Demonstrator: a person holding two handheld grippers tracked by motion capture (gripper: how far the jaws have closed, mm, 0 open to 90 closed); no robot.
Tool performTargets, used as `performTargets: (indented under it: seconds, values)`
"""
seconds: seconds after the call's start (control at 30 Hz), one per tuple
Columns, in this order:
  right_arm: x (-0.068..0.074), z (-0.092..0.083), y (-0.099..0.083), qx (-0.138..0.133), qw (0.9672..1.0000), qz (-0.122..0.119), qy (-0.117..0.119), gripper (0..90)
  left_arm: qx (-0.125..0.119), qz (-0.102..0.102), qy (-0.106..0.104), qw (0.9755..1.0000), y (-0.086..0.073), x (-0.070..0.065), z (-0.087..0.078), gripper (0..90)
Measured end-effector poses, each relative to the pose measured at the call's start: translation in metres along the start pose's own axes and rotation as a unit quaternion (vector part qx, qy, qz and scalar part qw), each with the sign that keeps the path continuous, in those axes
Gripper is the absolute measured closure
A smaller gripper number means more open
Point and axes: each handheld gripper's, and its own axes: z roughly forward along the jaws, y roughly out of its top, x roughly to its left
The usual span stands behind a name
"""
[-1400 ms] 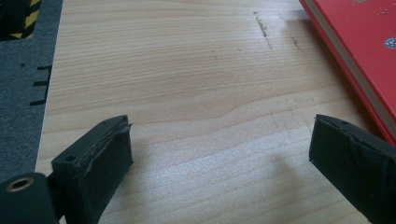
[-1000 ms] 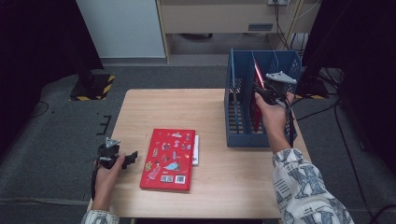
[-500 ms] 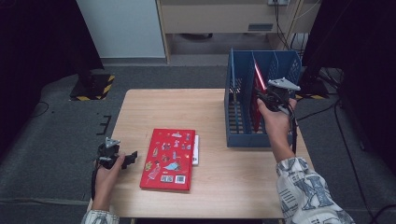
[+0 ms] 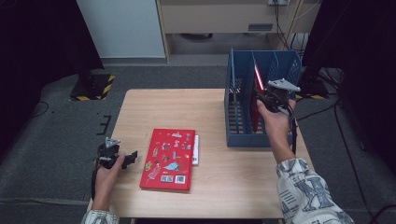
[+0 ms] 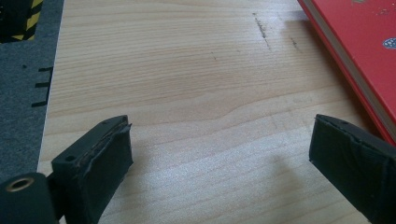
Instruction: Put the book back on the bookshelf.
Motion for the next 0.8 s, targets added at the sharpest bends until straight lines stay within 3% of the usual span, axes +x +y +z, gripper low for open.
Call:
performTargets:
  seconds: [0.37, 0.6, 0.8]
  values:
    - [0.000, -0.011, -0.016, -0.010, 0.9989, 0.006, 0.046, 42.6, -0.003, 0.002, -0.003, 1.0000, 0.001, -0.001, -0.001, 5.5]
    - [0.002, -0.023, -0.026, -0.016, 0.9984, 0.001, 0.054, 21.4, -0.001, 0.005, -0.004, 1.0000, 0.001, -0.002, 0.000, 5.3]
    - [0.006, -0.034, -0.041, -0.009, 0.9977, -0.005, 0.068, 14.9, -0.008, 0.000, -0.004, 1.0000, 0.002, -0.002, -0.001, 5.3]
